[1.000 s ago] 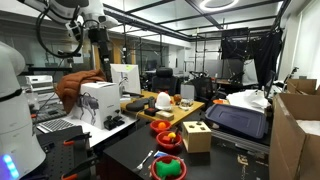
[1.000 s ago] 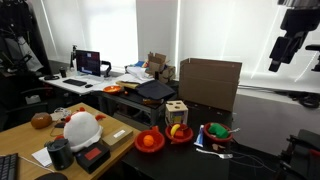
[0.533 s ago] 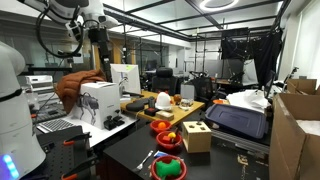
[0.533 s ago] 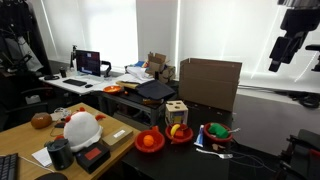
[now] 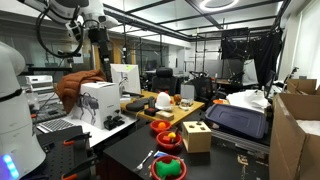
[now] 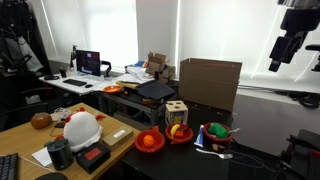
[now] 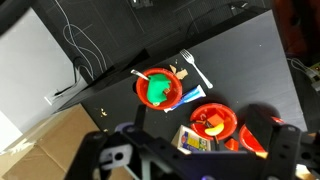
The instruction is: Pick up the fork on the table and put it in the bowl with the banana
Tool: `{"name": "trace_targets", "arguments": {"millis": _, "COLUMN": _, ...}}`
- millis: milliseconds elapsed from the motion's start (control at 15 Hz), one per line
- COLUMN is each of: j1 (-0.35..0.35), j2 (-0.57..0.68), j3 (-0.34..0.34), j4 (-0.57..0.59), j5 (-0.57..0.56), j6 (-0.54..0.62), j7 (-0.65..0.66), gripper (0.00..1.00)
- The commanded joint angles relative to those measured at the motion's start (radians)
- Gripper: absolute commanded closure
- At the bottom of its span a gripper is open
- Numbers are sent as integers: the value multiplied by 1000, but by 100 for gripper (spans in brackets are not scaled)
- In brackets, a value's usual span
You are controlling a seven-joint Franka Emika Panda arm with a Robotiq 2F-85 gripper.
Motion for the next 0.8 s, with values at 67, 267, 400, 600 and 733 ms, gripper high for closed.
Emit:
{"name": "trace_targets", "arguments": {"millis": 67, "j1": -9, "j2": 65, "j3": -17, "j4": 74, "j5": -45, "j6": -18, "j7": -15, "gripper": 0}}
{"name": "trace_targets", "arguments": {"millis": 267, "j1": -1, "j2": 153, "j3": -33, "j4": 143, "j5": -69, "j6": -12, "j7": -60, "gripper": 0}}
{"name": "trace_targets", "arguments": {"millis": 400, "j1": 7, "j2": 245, "j3": -46, "j4": 205, "j5": -78, "j6": -9, "j7": -106, "gripper": 0}}
{"name": "trace_targets", "arguments": {"millis": 600, "j1": 19, "j2": 389, "j3": -66, "j4": 306, "j5": -94, "j6": -19, "j7": -191, "gripper": 0}}
{"name": "trace_targets", "arguments": {"millis": 733, "j1": 28, "j2": 491, "j3": -76, "j4": 377, "j5": -108, "j6": -25, "j7": -246, "gripper": 0}}
